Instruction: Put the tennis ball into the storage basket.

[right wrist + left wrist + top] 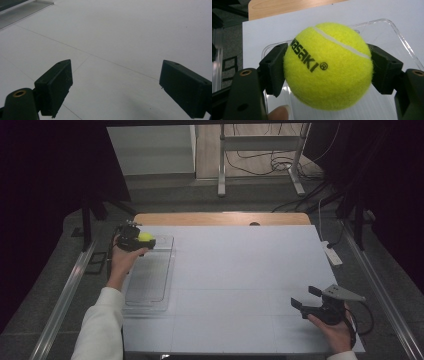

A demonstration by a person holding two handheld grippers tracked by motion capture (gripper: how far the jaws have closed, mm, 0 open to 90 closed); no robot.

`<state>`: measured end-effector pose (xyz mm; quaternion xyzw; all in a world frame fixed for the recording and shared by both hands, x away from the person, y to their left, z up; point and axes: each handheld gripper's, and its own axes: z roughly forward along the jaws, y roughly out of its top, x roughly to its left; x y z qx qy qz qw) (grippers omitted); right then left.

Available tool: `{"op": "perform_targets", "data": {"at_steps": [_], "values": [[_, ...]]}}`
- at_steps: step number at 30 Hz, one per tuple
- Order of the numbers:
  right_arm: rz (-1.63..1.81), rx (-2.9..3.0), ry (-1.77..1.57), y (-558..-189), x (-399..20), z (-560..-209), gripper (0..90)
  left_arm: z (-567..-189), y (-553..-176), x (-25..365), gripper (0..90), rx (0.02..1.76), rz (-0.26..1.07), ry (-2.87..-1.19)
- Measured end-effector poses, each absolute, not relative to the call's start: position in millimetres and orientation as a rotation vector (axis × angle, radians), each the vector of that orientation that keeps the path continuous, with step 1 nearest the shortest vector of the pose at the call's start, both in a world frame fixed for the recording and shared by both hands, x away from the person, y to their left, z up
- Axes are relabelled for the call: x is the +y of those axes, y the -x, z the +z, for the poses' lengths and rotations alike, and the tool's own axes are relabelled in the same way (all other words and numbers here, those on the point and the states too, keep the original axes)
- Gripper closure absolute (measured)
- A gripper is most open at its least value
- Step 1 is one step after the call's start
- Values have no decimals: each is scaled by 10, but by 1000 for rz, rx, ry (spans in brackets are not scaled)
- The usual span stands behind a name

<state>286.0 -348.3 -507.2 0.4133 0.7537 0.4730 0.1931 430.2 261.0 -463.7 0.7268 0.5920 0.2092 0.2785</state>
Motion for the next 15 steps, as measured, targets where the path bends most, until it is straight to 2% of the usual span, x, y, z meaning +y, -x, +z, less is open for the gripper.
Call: {"op": "perform_targets", "data": {"at_steps": [15], "values": [[1323,2114,-1161,-2859,-3485,-5072,117,-4734,-4349,2580,262,1622,546,-2001]]}}
